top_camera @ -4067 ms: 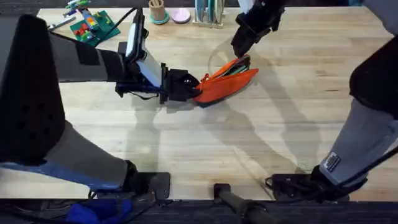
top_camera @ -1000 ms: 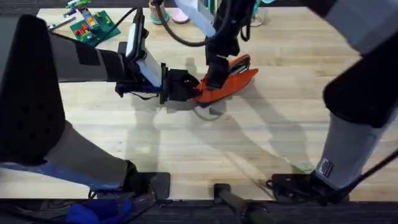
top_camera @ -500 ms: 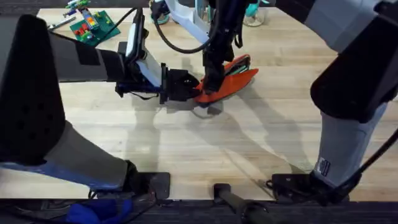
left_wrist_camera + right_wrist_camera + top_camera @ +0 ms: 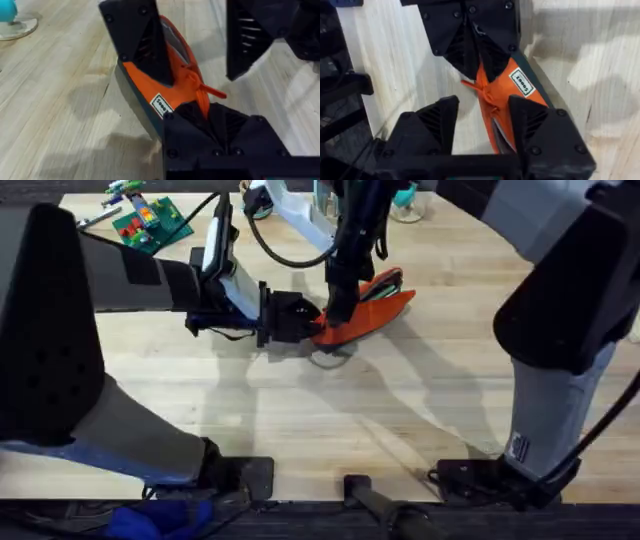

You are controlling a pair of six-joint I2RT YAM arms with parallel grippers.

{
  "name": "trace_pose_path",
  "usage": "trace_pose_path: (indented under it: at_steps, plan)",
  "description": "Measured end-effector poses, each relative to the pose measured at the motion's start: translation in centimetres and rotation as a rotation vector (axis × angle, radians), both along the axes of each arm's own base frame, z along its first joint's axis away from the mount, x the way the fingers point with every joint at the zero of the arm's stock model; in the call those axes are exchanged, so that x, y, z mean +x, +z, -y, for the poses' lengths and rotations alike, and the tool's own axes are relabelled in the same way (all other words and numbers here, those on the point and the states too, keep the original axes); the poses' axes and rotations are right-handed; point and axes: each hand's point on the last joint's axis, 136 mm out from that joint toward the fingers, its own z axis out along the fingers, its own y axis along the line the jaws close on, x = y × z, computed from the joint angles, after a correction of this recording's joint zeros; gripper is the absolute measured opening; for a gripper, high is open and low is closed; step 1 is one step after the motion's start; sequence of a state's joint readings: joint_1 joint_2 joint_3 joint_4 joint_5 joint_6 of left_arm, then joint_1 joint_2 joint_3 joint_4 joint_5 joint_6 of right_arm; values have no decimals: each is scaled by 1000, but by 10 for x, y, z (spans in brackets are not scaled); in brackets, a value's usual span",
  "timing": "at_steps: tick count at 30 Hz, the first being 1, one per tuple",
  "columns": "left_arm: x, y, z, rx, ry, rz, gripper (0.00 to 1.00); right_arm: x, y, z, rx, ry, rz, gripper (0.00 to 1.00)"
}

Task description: Unzip the bag, pick up the pens from the table one at a time and place them inside, then zip the bag closed.

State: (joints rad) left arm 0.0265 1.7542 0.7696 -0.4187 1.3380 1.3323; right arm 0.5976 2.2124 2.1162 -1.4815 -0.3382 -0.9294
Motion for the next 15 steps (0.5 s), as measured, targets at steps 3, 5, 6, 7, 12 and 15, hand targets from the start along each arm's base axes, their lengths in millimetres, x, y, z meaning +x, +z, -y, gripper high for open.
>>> trace_pose_path:
  at_steps: [3,5,6,7,12,15]
  plan:
    - [0,0,0,0,0,0,40,0,0,0,0,2,0,486]
    - [0,0,0,0,0,0,40,0,0,0,1,3,1,421]
    - [0,0,0,0,0,0,41,0,0,0,1,4,1,383]
    - [0,0,0,0,0,0,41,0,0,0,1,4,1,330]
    - [-1,0,0,0,-1,-4,40,1,0,-1,5,7,7,60]
    - [-1,0,0,1,-2,-4,40,0,0,-1,3,7,5,38]
